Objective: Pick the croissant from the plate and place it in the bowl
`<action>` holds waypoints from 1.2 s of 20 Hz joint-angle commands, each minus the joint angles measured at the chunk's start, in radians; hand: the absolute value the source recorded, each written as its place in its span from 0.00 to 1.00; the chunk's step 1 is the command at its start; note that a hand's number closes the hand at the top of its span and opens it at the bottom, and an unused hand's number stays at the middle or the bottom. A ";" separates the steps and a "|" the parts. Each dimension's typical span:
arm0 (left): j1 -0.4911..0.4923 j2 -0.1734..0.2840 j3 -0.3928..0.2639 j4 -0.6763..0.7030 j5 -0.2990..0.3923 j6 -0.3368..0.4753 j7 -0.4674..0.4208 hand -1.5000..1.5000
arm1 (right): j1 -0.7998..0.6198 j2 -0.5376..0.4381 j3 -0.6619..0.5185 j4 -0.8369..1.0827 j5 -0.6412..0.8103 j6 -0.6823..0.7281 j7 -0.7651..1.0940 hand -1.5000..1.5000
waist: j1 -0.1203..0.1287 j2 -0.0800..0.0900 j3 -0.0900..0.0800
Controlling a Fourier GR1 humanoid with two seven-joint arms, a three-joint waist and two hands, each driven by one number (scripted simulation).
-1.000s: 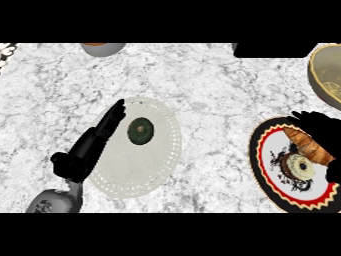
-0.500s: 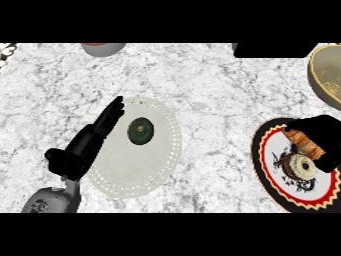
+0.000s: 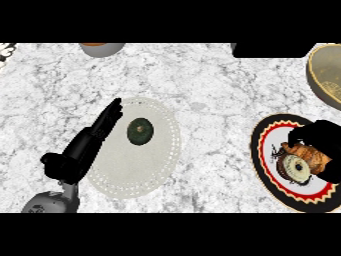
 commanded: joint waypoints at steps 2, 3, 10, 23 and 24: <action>-0.100 -0.004 0.051 0.107 0.016 -0.026 -0.007 0.50 | 0.018 -0.031 -0.014 0.022 -0.047 0.040 -0.157 1.00 | -0.003 0.003 0.001; 0.019 -0.033 -0.021 -0.017 -0.019 0.001 0.001 0.50 | 0.040 -0.064 -0.038 -0.027 -0.067 0.078 -0.176 1.00 | 0.001 0.000 0.001; 0.069 -0.012 -0.009 0.018 -0.041 -0.021 -0.073 0.50 | -0.007 -0.019 -0.185 -0.093 -0.077 -0.068 -0.030 1.00 | -0.001 -0.001 0.001; -0.011 0.002 0.052 -0.017 0.009 -0.041 0.017 0.50 | -0.099 0.005 -0.544 -0.268 -0.564 0.210 0.103 1.00 | -0.002 -0.001 0.001; 0.002 -0.027 0.021 0.001 -0.014 -0.030 0.000 0.50 | -0.166 -0.002 -0.522 -0.182 -0.543 0.204 0.121 1.00 | 0.007 0.002 0.001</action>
